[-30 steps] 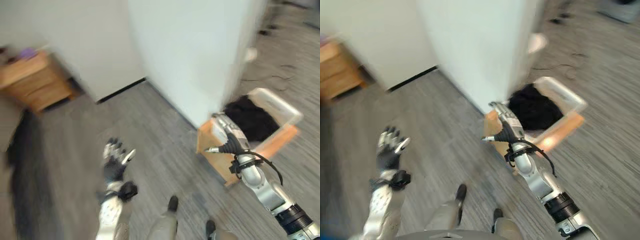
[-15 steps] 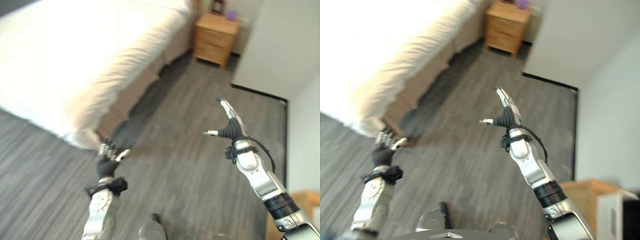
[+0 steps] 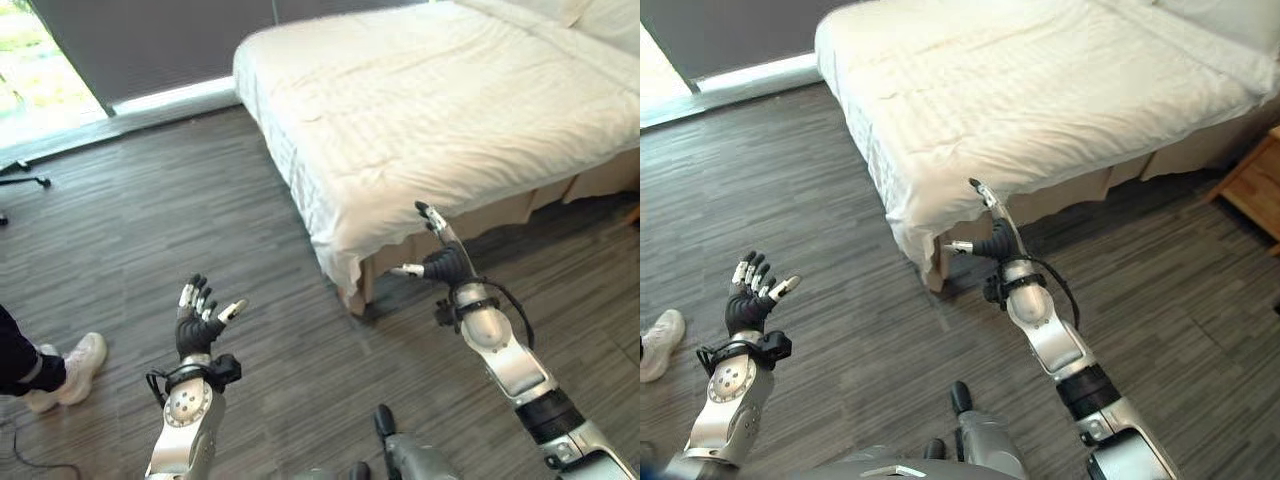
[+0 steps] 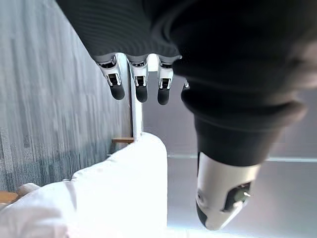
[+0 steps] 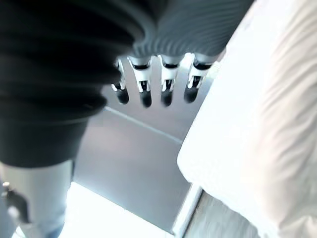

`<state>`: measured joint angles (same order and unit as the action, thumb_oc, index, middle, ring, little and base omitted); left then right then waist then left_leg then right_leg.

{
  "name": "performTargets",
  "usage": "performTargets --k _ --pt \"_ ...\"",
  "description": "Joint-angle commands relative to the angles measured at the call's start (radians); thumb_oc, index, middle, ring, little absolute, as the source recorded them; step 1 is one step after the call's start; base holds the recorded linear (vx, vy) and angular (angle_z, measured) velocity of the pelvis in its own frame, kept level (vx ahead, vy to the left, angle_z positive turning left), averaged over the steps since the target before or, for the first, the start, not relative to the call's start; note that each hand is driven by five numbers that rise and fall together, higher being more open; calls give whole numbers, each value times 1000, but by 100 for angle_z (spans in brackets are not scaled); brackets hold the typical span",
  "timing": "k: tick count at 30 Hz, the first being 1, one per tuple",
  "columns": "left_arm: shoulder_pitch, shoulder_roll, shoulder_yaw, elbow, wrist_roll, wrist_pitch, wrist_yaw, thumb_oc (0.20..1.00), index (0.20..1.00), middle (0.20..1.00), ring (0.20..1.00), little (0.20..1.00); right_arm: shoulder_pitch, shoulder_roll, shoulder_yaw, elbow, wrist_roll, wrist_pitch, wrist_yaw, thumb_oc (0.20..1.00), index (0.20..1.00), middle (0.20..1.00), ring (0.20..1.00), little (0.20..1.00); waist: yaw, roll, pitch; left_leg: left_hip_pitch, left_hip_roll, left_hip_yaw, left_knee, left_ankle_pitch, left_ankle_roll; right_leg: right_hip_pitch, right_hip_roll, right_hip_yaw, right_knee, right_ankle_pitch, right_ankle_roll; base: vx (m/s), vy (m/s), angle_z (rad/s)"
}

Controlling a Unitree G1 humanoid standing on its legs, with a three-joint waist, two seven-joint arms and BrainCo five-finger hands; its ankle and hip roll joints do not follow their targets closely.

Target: Pick up bed clothes into laundry basket.

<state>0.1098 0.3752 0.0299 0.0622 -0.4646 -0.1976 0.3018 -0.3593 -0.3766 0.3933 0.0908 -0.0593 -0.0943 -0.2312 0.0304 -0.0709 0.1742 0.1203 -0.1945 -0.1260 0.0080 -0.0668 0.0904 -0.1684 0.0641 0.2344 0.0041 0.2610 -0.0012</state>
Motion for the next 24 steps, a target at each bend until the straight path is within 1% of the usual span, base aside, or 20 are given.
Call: performTargets --k 1,2,3,4,5,6,7,8,9,17,24 --pt "-106 47 26 -34 -10 -88 13 1000 1000 1000 1000 1000 -42 -8 -9 -47 57 -53 -4 1000 1000 1000 1000 1000 -22 -11 8 -133 141 19 16 16 -103 139 -115 -66 -50 -212 83 58 -66 22" --pt "-112 49 35 -33 -13 -91 17 1000 1000 1000 1000 1000 -41 -13 -6 -34 61 -48 0 1000 1000 1000 1000 1000 -21 -8 9 -131 146 26 9 19 -108 149 -122 -86 -57 -213 83 108 -74 32" --pt "-118 65 59 -24 -6 -90 26 1000 1000 1000 1000 1000 -43 -24 -5 -19 69 -38 6 1000 1000 1000 1000 1000 -21 -1 -5 -109 155 31 -28 25 -110 167 -123 -106 -70 -217 82 102 -53 40" --pt "-117 65 60 -25 -6 -90 26 1000 1000 1000 1000 1000 -44 -23 -4 -19 69 -38 6 1000 1000 1000 1000 1000 -23 -1 -3 -103 156 30 -35 28 -111 171 -122 -108 -72 -217 82 132 -68 47" --pt "-130 81 38 -52 58 -64 39 1000 1000 1000 1000 1000 -44 -19 9 -17 82 -25 27 1000 1000 1000 1000 1000 -24 3 -13 -82 166 29 -70 36 -112 175 -118 -111 -75 -222 80 6 -38 35" --pt "-131 79 37 -55 63 -61 43 1000 1000 1000 1000 1000 -45 -20 8 -17 82 -25 28 1000 1000 1000 1000 1000 -23 2 -10 -88 165 29 -70 50 -114 167 -118 -110 -71 -212 80 8 -44 20" --pt "-145 81 62 -50 60 -66 54 1000 1000 1000 1000 1000 -48 -17 19 -1 78 -24 24 1000 1000 1000 1000 1000 -23 4 -12 -84 169 27 -80 54 -117 166 -116 -114 -72 -214 79 -36 -17 8" --pt "-141 81 98 -74 44 -71 50 1000 1000 1000 1000 1000 -43 -27 17 -4 79 -36 21 1000 1000 1000 1000 1000 -22 4 -14 -85 170 25 -86 56 -119 164 -115 -116 -74 -215 79 34 -25 2" --pt "-139 67 129 -85 9 -80 55 1000 1000 1000 1000 1000 -43 -30 17 8 96 -31 26 1000 1000 1000 1000 1000 -22 3 -16 -81 173 22 -90 54 -120 165 -114 -114 -75 -217 77 0 0 0" --pt "-116 67 142 -65 -30 -69 31 1000 1000 1000 1000 1000 -65 -37 48 4 125 -27 60 1000 1000 1000 1000 1000 -23 2 -19 -62 180 26 -93 47 -120 181 -112 -106 -80 -225 75 10 -9 -9" --pt "-91 75 144 -62 -41 -55 4 1000 1000 1000 1000 1000 -40 -48 27 -52 161 -29 74 1000 1000 1000 1000 1000 -31 1 -26 -45 182 35 -94 38 -118 197 -118 -106 -82 -231 77 8 2 -3"
